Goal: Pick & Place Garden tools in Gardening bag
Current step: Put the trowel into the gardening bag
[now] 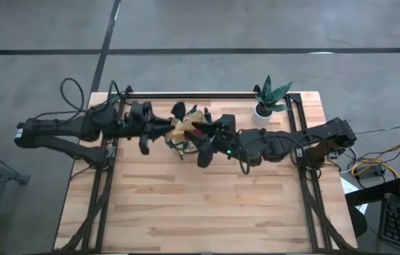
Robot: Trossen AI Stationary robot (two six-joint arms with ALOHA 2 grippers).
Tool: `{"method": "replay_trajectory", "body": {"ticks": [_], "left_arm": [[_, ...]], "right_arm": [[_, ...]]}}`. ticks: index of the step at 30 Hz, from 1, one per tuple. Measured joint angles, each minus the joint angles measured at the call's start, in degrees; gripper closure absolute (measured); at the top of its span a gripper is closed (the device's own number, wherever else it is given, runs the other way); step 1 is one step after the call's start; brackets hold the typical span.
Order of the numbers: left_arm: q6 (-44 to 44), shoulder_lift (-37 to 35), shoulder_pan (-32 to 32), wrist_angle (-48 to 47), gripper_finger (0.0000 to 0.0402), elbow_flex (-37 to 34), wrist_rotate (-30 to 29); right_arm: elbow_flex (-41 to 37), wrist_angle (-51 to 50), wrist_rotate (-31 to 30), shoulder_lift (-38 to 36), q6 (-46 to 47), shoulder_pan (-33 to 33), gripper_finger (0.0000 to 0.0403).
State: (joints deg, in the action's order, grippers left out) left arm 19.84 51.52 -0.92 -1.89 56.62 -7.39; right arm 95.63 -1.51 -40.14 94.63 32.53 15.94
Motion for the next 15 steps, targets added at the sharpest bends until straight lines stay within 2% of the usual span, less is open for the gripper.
{"method": "replay_trajectory", "body": {"ticks": [6,15], "left_arm": [[-0.5,0.0,-5.3,0.9,0.0332,0.0,-0.9],[2.4,2.8,-5.8,0.4,0.0332,-0.5,-1.4]], "right_arm": [[0.0,1.0,-3.4,0.2,-1.5,-0.3,0.0188],[0.0,4.2,-2.0,0.4,-2.9,-0.8,0.0188]]}}
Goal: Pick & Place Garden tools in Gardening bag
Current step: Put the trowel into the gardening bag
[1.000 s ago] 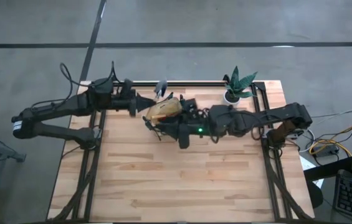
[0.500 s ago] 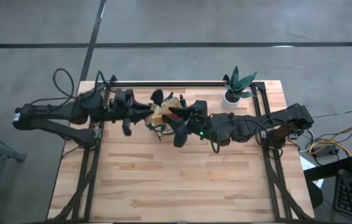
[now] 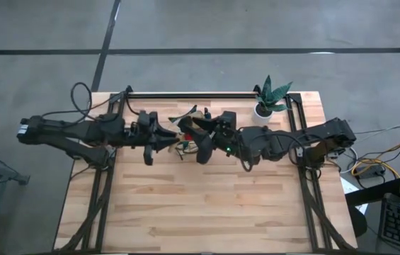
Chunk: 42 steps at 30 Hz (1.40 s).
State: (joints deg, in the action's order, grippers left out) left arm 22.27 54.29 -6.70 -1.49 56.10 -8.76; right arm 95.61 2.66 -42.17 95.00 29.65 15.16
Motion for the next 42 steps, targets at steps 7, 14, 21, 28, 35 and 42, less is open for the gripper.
{"method": "replay_trajectory", "body": {"ticks": [7,14,21,28,35,42], "left_arm": [[0.3,1.2,-0.4,0.3,0.0332,0.0,0.6],[-0.2,0.6,-0.4,0.0,0.0332,0.0,0.3],[0.3,0.5,-0.4,-0.4,0.0332,0.0,0.0],[0.8,-0.2,-0.4,-2.1,0.0318,0.0,0.6],[6.4,-1.4,-0.3,-5.3,0.0286,0.0,1.8],[13.3,-2.4,-0.2,-11.9,0.0239,0.1,2.6]], "right_arm": [[0.0,-0.2,0.2,0.8,3.2,-1.0,0.0200],[0.2,-0.4,0.4,0.8,3.2,-1.2,0.0289],[0.3,-0.9,4.8,0.8,3.2,-2.7,0.0387],[0.6,-1.3,5.4,0.9,-2.1,-3.0,0.0394],[0.7,-1.0,5.8,0.6,-7.8,-3.0,0.0395],[0.7,-3.6,9.5,-0.8,-14.0,-3.7,0.0395]]}}
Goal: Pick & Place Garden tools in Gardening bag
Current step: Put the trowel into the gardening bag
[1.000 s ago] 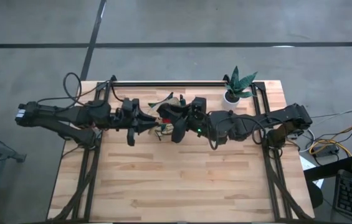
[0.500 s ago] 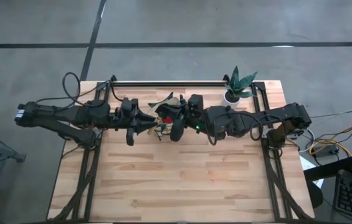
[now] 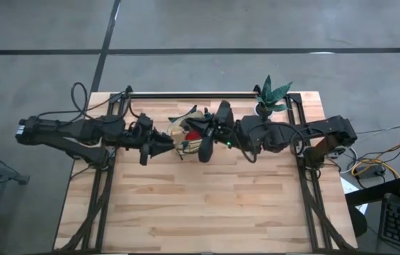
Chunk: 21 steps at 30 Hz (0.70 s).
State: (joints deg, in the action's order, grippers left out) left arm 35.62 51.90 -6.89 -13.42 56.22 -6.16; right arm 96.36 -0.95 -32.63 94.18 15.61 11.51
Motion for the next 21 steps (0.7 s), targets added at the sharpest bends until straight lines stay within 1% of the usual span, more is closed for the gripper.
{"method": "replay_trajectory", "body": {"ticks": [2,7,11,13,17,19,21], "left_arm": [[2.1,-1.1,0.0,-2.1,0.0228,-0.2,1.2],[11.7,-3.5,0.0,-4.8,0.0217,-0.2,0.0],[12.9,-5.4,0.0,-4.5,0.0216,-0.2,-2.8],[14.1,-6.0,0.0,-4.5,0.0216,-0.2,-4.7],[16.2,-6.7,0.0,-4.4,0.0216,-0.2,-7.7],[16.9,-6.9,0.0,-4.0,0.0216,-0.2,-8.3],[17.3,-6.9,0.0,-4.1,0.0216,-0.2,-8.6]], "right_arm": [[0.0,-3.7,1.0,-0.9,-2.2,0.0,0.0395],[-0.1,-14.4,5.8,-1.6,-6.0,0.1,0.0395],[-1.2,-17.2,9.8,-1.3,-10.8,0.0,0.0395],[-2.7,-17.3,11.4,-1.3,-13.0,-0.1,0.0395],[-7.6,-16.9,14.7,-1.3,-12.9,-1.8,0.0395],[-10.5,-13.9,14.8,-1.2,-14.1,-2.4,0.0395],[-14.0,-7.4,14.9,-1.2,-16.3,-2.7,0.0395]]}}
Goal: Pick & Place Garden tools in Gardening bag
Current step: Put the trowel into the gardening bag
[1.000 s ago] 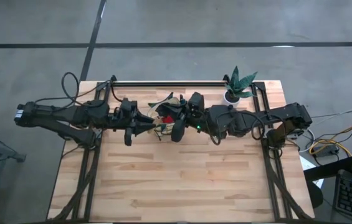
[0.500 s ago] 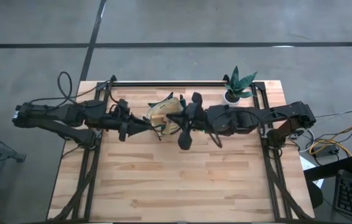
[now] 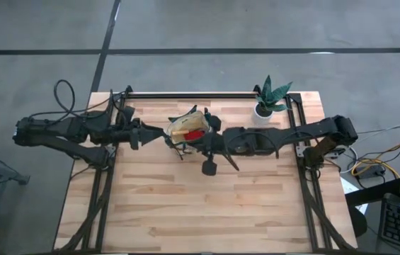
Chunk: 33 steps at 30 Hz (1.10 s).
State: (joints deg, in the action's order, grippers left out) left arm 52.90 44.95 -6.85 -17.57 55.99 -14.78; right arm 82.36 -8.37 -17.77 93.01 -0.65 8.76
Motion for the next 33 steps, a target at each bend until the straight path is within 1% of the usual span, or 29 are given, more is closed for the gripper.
{"method": "replay_trajectory", "body": {"ticks": [2,7,11,14,19,25,33], "left_arm": [[0.7,0.0,0.0,0.0,0.0216,0.1,-0.2],[2.9,0.0,0.0,0.2,0.0216,0.2,-0.2],[3.4,0.0,0.0,0.2,0.0216,0.2,-0.2],[3.9,0.0,0.0,0.2,0.0216,0.2,-0.3],[4.1,0.1,0.0,0.2,0.0216,0.1,-0.3],[4.0,0.2,0.0,0.1,0.0216,0.1,-0.3],[3.1,0.2,0.0,0.1,0.0216,0.0,-0.4]], "right_arm": [[-3.3,5.1,0.3,0.0,-0.8,-0.5,0.0395],[-10.5,10.3,-0.3,0.0,-0.9,-2.3,0.0395],[-13.9,16.0,-0.2,-0.5,-4.0,-3.7,0.0395],[-16.0,18.0,0.0,-0.5,-3.8,-5.5,0.0395],[-17.3,22.0,-0.4,-0.7,-4.4,-7.4,0.0395],[-16.3,22.1,-0.1,-0.7,-6.7,-8.2,0.0395],[-18.9,22.2,0.1,0.3,-4.6,-7.9,0.0395]]}}
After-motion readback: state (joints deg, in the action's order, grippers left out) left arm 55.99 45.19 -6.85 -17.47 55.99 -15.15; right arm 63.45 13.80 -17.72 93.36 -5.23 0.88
